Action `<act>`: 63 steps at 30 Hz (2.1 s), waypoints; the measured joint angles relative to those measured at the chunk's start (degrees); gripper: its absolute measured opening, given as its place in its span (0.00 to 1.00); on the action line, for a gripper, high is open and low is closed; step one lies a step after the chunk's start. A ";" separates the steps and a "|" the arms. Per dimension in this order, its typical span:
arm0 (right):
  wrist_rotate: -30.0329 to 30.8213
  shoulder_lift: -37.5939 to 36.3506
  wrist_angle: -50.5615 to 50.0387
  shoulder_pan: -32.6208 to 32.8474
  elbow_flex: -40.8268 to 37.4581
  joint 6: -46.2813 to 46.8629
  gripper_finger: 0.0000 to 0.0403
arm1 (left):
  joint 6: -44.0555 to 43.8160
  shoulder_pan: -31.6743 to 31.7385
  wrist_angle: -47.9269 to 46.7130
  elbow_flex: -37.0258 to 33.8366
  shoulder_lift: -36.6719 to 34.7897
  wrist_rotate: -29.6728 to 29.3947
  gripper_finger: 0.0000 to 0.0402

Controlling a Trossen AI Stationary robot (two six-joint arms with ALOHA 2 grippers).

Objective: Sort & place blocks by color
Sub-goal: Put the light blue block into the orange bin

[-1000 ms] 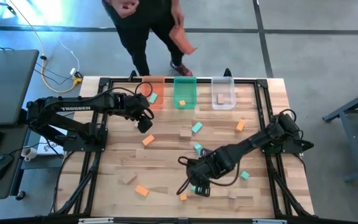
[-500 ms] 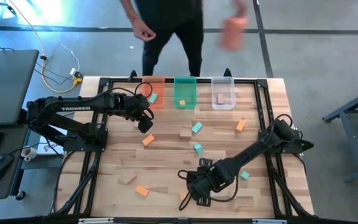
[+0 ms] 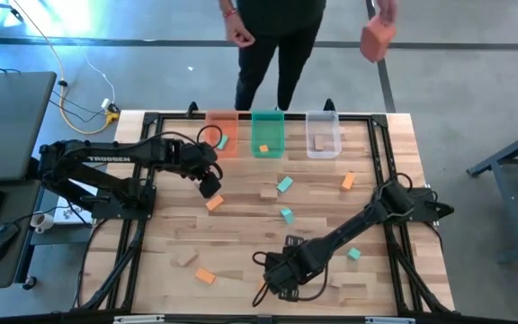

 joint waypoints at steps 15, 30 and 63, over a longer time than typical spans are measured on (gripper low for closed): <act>-2.69 6.62 -2.46 0.00 -0.02 1.93 0.56 | -1.42 -1.10 0.00 0.00 0.00 0.00 0.55; -3.15 6.78 -2.80 0.02 -0.02 -1.83 0.27 | -1.99 -1.10 0.02 0.00 0.00 0.00 0.55; 3.12 -6.05 -4.85 -13.01 0.02 -8.87 0.27 | 5.36 9.62 5.69 0.00 0.02 6.42 0.55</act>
